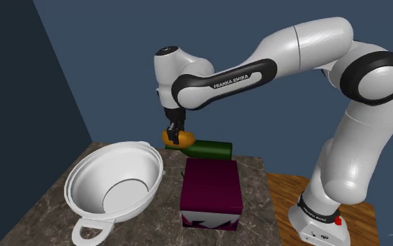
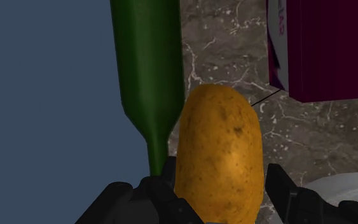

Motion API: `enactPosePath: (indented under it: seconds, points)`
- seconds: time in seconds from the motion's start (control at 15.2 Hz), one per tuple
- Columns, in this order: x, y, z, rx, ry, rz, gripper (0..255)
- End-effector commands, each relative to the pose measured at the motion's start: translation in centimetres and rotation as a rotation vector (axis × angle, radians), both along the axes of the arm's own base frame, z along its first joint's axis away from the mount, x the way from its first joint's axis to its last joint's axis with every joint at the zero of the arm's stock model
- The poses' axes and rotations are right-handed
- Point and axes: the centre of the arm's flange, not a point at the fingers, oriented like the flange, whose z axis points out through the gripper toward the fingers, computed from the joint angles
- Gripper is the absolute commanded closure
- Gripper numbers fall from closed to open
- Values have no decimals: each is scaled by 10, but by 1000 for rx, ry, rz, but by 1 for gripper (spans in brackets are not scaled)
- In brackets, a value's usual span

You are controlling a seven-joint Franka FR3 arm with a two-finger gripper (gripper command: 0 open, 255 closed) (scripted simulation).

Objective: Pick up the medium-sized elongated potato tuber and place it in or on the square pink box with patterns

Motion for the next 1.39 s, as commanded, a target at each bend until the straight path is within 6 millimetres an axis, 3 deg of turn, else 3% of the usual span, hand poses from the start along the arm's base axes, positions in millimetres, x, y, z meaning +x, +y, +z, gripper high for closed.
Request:
enactPosePath:
  seconds: [0.0,0.86,1.32]
  points:
    - [1,1,13,0,0,0,255]
    - [1,1,81,0,0,0,255]
    - [-86,32,90,0,0,0,255]
